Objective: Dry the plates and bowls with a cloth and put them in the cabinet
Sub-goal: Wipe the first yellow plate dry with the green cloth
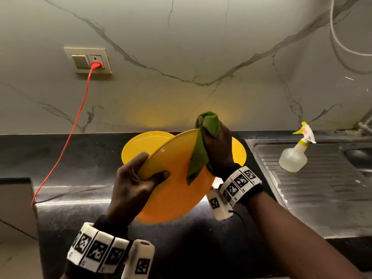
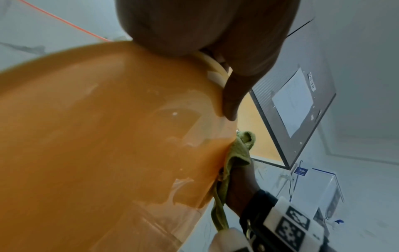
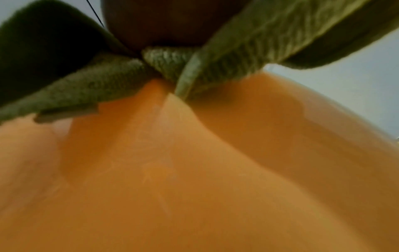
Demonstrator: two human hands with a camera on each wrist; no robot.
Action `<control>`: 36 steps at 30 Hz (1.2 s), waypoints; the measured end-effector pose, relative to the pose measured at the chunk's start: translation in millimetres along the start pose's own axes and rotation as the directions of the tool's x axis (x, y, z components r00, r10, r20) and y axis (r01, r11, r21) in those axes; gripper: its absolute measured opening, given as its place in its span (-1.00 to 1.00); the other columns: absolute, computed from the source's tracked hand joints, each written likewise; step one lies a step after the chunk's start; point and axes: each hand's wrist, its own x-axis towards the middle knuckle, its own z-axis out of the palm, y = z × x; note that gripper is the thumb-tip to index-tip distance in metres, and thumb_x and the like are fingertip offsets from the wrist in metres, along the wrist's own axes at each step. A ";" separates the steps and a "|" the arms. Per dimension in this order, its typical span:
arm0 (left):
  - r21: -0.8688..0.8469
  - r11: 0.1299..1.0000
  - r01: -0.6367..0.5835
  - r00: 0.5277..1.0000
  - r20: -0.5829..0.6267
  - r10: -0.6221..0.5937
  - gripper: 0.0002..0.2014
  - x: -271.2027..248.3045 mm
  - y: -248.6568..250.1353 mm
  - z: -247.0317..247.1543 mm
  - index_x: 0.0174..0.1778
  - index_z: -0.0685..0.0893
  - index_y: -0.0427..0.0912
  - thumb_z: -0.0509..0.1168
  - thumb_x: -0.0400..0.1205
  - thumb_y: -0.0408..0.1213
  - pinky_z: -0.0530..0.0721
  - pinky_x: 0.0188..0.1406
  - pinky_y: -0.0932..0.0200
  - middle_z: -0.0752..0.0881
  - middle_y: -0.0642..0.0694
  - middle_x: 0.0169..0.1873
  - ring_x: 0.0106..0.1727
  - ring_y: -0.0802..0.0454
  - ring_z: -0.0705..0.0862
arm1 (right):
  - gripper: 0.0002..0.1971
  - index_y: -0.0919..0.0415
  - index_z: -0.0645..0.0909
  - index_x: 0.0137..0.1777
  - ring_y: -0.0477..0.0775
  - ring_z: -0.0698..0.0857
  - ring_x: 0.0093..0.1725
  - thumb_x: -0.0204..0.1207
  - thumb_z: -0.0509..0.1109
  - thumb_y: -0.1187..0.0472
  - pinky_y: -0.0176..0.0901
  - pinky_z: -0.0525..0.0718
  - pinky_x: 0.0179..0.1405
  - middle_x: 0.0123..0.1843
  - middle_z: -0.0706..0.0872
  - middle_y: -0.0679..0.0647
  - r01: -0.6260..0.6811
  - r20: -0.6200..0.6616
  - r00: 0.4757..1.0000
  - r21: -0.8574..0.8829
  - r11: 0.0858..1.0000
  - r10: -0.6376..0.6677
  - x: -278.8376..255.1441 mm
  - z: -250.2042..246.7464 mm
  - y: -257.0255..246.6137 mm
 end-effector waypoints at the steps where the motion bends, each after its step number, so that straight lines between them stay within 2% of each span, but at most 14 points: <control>1: -0.004 1.000 0.021 1.000 0.006 -0.021 -0.64 -2.3 0.8 1.2 -0.29 0.55 -0.07 0.53 0.32 0.06 0.54 -0.36 -0.20 0.53 -0.17 -0.36 -0.35 -0.13 0.56 | -0.91 -0.12 0.59 -0.19 0.10 0.62 -0.42 0.53 0.31 -0.02 0.23 0.63 -0.37 -0.37 0.68 -0.08 -0.012 0.005 1.000 -0.014 1.000 0.012 -1.5 -0.5 1.2; 5: 0.018 0.995 0.102 0.994 0.027 -0.103 -0.72 0.4 2.1 3.7 -0.25 0.64 0.41 0.58 0.25 0.03 0.68 -0.26 0.10 0.68 0.30 -0.32 -0.30 0.35 0.63 | -0.76 0.20 0.66 -0.16 0.21 0.66 -0.43 0.48 0.33 0.01 0.14 0.64 -0.45 -0.37 0.73 0.07 0.149 0.037 0.989 -0.109 0.983 -0.146 5.8 -8.3 -10.8; 8: 0.131 0.991 -0.003 0.993 0.115 -0.012 -0.64 13.4 11.1 8.3 -0.10 0.61 0.24 0.61 0.30 -0.09 0.61 -0.31 0.13 0.70 0.20 -0.28 -0.30 0.34 0.61 | -0.73 0.19 0.69 -0.08 0.17 0.68 -0.41 0.38 0.34 0.02 -0.01 0.66 -0.43 -0.34 0.74 0.06 0.418 0.216 0.901 -0.192 0.888 -0.377 4.4 -4.6 -39.8; 11: 0.132 0.983 -0.131 0.986 0.124 0.114 -0.52 22.5 13.5 13.4 0.02 0.66 0.21 0.60 0.37 -0.43 0.56 -0.24 0.50 0.74 0.48 -0.23 -0.20 0.55 0.64 | -0.71 0.19 0.70 -0.15 0.15 0.62 -0.43 0.37 0.33 -0.03 -0.19 0.41 -0.32 -0.40 0.66 0.03 0.580 0.309 0.803 -0.206 0.788 -0.510 -8.1 8.3 -62.0; 13: 0.132 0.979 -0.159 0.985 0.090 0.148 -0.57 22.2 11.3 10.7 0.01 0.70 0.21 0.54 0.35 -0.38 0.58 -0.22 0.50 0.75 0.47 -0.19 -0.16 0.53 0.66 | -0.68 0.20 0.71 -0.16 0.13 0.62 -0.42 0.41 0.33 -0.07 -0.22 0.34 -0.25 -0.40 0.66 0.02 0.590 0.294 0.796 -0.181 0.787 -0.529 -9.4 11.9 -64.0; 15: 0.102 0.983 -0.152 0.987 0.070 0.146 -0.77 17.1 10.9 8.2 -0.09 0.76 0.09 0.51 0.35 -0.16 0.65 -0.30 0.19 0.78 0.15 -0.22 -0.25 0.29 0.65 | -0.67 0.20 0.72 -0.14 0.12 0.64 -0.40 0.41 0.35 -0.07 -0.25 0.35 -0.24 -0.37 0.69 0.02 0.579 0.271 0.806 -0.171 0.797 -0.527 -8.7 11.3 -60.8; 17: 0.068 0.990 -0.125 0.992 0.019 0.124 -0.71 11.1 11.4 5.7 -0.20 0.66 -0.09 0.48 0.33 0.00 0.54 -0.40 -0.04 0.66 -0.12 -0.34 -0.35 0.10 0.55 | -0.69 0.21 0.74 -0.12 0.13 0.66 -0.39 0.38 0.35 -0.03 -0.23 0.49 -0.30 -0.36 0.72 0.04 0.512 0.215 0.853 -0.159 0.844 -0.476 -5.2 8.3 -57.4; 20: 0.043 0.994 -0.096 0.995 -0.013 0.096 -0.61 5.6 12.5 -3.3 -0.25 0.57 -0.12 0.51 0.30 0.09 0.50 -0.44 -0.15 0.53 -0.19 -0.39 -0.37 -0.18 0.53 | -0.73 0.21 0.72 -0.06 0.12 0.72 -0.36 0.41 0.38 0.03 0.07 0.69 -0.39 -0.30 0.77 0.06 0.258 0.027 0.966 -0.022 0.966 -0.258 4.3 2.0 -39.2; 23: 0.005 0.998 -0.061 0.998 -0.016 0.062 -0.58 2.3 12.1 -10.3 -0.26 0.57 -0.17 0.54 0.30 0.08 0.57 -0.41 -0.34 0.53 -0.33 -0.35 -0.30 -0.39 0.54 | -0.80 0.05 0.66 -0.12 0.03 0.67 -0.39 0.57 0.36 -0.05 0.20 0.68 -0.37 -0.33 0.72 -0.01 0.060 -0.086 0.995 0.156 0.986 -0.047 2.4 -3.4 -18.3; 25: -0.021 1.000 -0.006 1.000 0.012 0.006 -0.61 -0.8 11.9 -8.7 -0.24 0.58 -0.10 0.54 0.29 0.08 0.61 -0.38 -0.35 0.57 -0.23 -0.34 -0.29 -0.30 0.59 | -0.80 -0.02 0.62 -0.18 -0.05 0.66 -0.39 0.59 0.32 -0.08 0.07 0.69 -0.36 -0.35 0.69 -0.09 0.040 -0.086 0.996 0.113 0.993 -0.030 -2.4 -5.0 -15.5; 27: -0.016 0.997 0.070 0.997 0.031 -0.070 -0.63 -0.9 10.5 -6.1 -0.16 0.65 0.12 0.53 0.21 0.16 0.71 -0.25 -0.20 0.67 0.00 -0.24 -0.24 0.09 0.68 | -0.79 0.05 0.64 -0.18 -0.11 0.65 -0.40 0.57 0.32 -0.05 -0.01 0.67 -0.38 -0.36 0.69 -0.12 0.075 -0.084 0.994 0.057 0.996 -0.070 -1.8 -9.9 -14.5; 30: 0.082 0.995 0.059 0.992 0.104 -0.068 -0.61 8.4 13.4 0.0 -0.17 0.62 0.37 0.64 0.20 0.05 0.61 -0.28 0.40 0.67 0.46 -0.27 -0.29 0.43 0.62 | -0.74 0.22 0.71 -0.08 0.08 0.71 -0.39 0.43 0.36 0.04 0.05 0.68 -0.42 -0.32 0.77 0.04 0.218 0.036 0.976 -0.049 0.975 -0.217 0.2 -13.3 -25.4; 33: 0.188 0.977 -0.096 0.983 0.172 0.064 -0.69 20.3 22.0 9.0 -0.11 0.69 0.11 0.62 0.33 -0.22 0.60 -0.34 0.26 0.74 0.23 -0.25 -0.33 0.37 0.56 | -0.75 0.19 0.71 -0.13 0.11 0.63 -0.42 0.36 0.37 0.01 -0.09 0.55 -0.43 -0.37 0.70 0.03 0.481 0.212 0.872 -0.212 0.850 -0.441 -11.2 -3.9 -51.0; 36: 0.149 0.977 -0.156 0.981 0.139 0.135 -0.63 22.9 19.9 9.6 -0.02 0.75 0.10 0.61 0.31 -0.31 0.64 -0.25 0.15 0.78 0.21 -0.19 -0.25 0.37 0.65 | -0.72 0.18 0.71 -0.17 0.13 0.60 -0.41 0.36 0.38 -0.04 -0.11 0.47 -0.38 -0.40 0.65 0.01 0.556 0.237 0.828 -0.236 0.797 -0.508 -13.8 0.2 -63.0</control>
